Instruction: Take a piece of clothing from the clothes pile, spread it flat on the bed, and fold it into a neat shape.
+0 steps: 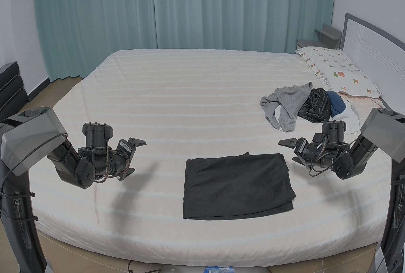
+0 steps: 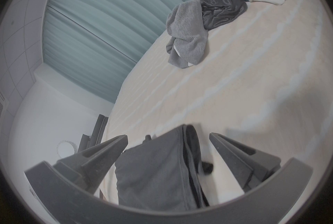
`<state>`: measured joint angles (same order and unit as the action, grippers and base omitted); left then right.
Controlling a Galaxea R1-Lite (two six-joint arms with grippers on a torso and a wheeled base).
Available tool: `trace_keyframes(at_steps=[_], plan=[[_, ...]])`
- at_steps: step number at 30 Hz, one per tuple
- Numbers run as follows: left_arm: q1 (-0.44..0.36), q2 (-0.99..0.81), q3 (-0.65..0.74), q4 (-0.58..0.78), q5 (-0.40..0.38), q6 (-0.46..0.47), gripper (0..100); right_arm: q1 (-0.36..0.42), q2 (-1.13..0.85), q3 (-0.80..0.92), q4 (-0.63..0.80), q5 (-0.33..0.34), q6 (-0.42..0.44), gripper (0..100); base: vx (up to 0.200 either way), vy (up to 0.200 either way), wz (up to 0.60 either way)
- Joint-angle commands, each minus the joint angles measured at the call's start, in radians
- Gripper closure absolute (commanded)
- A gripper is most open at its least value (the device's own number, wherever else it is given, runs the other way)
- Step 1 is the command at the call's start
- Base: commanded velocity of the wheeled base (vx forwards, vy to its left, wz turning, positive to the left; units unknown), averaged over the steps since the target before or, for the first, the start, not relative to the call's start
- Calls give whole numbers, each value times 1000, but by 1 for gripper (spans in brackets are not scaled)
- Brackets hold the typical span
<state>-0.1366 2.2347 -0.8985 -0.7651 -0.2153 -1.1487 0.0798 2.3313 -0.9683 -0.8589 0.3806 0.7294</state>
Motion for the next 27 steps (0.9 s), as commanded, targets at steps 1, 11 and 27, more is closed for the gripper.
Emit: trace_keyframes(at_steps=[1,11,27], plan=[[0,2,1,0,1,0,0,3,-116,154,1,9,-18,0,0,0,0],[0,2,1,0,1,0,0,48,-138,384,-63,38,-119,0,0,0,0],[0,2,0,0,-1,0,0,28,-193,430,110,38,-323,100,0,0,0]])
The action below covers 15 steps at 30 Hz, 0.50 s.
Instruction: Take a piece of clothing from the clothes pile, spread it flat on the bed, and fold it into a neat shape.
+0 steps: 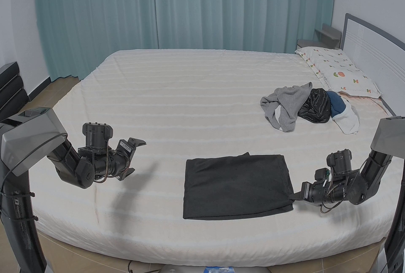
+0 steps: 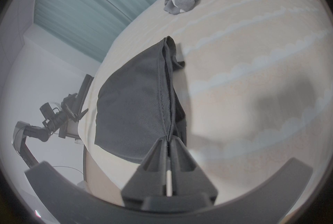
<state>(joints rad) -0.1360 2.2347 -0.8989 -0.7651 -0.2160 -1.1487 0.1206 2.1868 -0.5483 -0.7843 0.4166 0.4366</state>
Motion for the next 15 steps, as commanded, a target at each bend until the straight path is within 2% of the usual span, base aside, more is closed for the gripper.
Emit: trace_keyframes(at_steps=[1,6,15], plan=[[1,2,0,0,0,0,0,-15,-55,11,39,2,-32,100,0,0,0],[1,2,0,0,0,0,0,-22,-79,30,37,4,-36,100,0,0,0],[1,2,0,0,0,-2,0,-22,-78,65,39,4,-96,100,0,0,0]])
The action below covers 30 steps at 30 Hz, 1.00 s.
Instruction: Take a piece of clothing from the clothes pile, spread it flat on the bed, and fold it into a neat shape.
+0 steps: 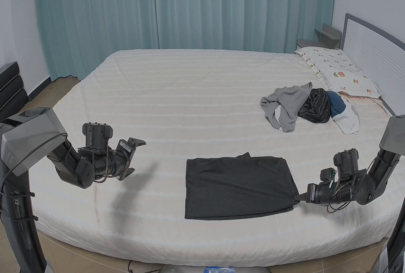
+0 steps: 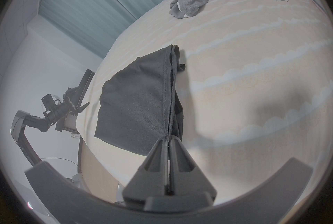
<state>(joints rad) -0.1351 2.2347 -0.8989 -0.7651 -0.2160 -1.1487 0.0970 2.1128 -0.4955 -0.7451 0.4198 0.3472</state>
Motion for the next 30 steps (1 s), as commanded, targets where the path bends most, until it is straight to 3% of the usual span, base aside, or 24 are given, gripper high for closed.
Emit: trace_keyframes(at_steps=[1,2,3,10,14,16,17,20,26,30], plan=[[0,2,0,0,0,-2,0,1,-4,12,0,1,-8,100,0,0,0],[0,2,-2,0,0,-2,0,1,3,11,0,1,-14,100,0,0,0],[0,2,-2,0,0,-2,0,1,4,11,0,1,-14,0,0,0,0],[-4,2,-2,4,0,-3,0,-13,-7,-29,-14,2,3,0,0,-29,0],[-15,-1,5,7,0,-3,0,-14,16,-104,-16,-1,104,0,0,-200,0],[-27,-10,15,9,0,-3,0,0,56,-176,-17,-15,217,0,0,-200,0],[-27,-10,15,9,0,-3,0,0,58,-181,-17,-16,222,0,0,-200,0],[-54,-12,35,4,1,-2,0,18,138,-304,-16,-78,320,0,0,-200,0],[-93,-4,35,3,43,1,0,47,242,-436,-16,-95,374,0,0,-67,0],[-106,5,25,6,86,63,0,53,270,-482,-13,-93,378,0,0,0,0]])
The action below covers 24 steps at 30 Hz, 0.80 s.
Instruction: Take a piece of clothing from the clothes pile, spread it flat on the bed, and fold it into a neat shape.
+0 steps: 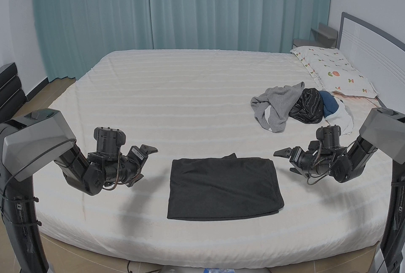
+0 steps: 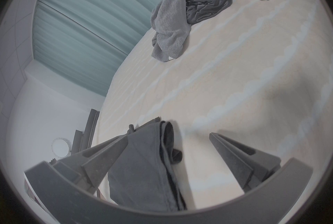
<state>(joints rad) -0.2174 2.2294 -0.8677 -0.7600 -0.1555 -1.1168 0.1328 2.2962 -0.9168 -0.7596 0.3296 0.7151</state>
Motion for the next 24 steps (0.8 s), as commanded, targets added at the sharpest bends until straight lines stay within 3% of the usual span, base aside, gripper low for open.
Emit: trace_keyframes(at_steps=[1,10,17,18,24], plan=[[-30,18,-8,1,33,51,0,24,94,-73,0,-3,10,0,0,0,0],[-109,87,-96,5,90,74,0,87,141,-163,8,-3,17,0,0,0,0],[-143,165,-240,80,133,127,0,88,166,-189,-1,-3,26,0,0,0,0],[-151,181,-263,102,140,132,0,87,169,-189,-3,-3,27,100,0,0,0],[-165,205,-312,148,182,143,0,87,169,-189,-4,-3,30,100,0,0,0]])
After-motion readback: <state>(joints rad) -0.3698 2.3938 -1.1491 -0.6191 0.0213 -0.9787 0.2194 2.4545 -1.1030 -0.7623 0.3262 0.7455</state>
